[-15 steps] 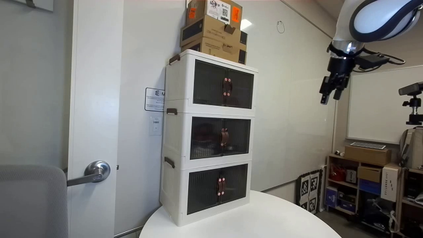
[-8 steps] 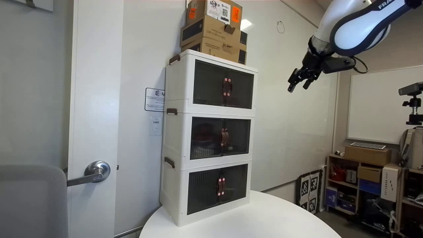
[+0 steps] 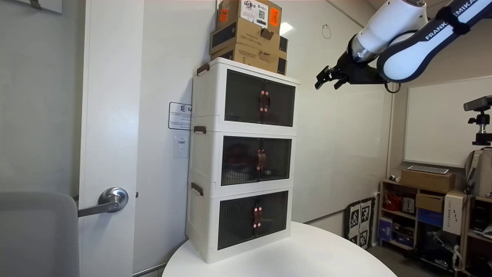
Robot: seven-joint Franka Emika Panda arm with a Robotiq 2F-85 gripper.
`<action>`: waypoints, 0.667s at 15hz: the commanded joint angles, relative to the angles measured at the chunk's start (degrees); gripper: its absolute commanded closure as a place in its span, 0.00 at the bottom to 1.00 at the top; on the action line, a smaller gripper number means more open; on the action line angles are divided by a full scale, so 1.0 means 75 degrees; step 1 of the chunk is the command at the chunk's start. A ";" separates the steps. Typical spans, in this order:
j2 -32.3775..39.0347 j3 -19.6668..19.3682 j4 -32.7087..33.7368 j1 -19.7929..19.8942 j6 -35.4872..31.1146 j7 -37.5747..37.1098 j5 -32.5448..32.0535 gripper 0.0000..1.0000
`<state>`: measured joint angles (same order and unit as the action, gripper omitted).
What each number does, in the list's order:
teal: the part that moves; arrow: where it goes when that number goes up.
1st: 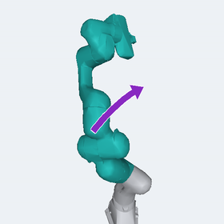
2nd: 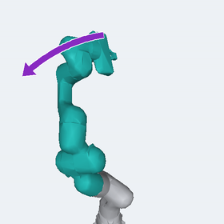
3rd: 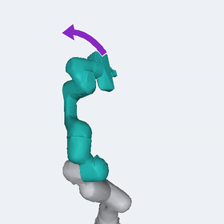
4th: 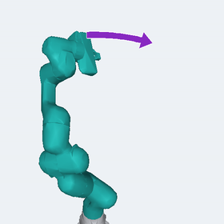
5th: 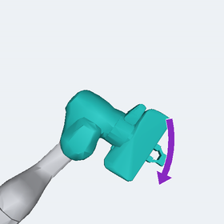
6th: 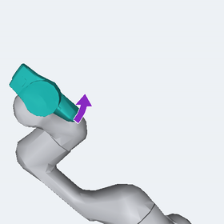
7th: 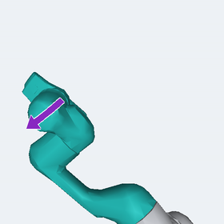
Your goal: Open the top cabinet doors
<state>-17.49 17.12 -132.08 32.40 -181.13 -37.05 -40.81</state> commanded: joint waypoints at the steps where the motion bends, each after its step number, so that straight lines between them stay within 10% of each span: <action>1: 0.0328 0.1117 0.0614 0.1201 -0.0589 -0.0936 -0.0389 0.00; 10: 0.0963 0.3623 0.1211 0.3246 -0.0992 -0.1211 -0.0242 0.00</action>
<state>-12.99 39.60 -125.52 52.91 -186.88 -44.95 -41.88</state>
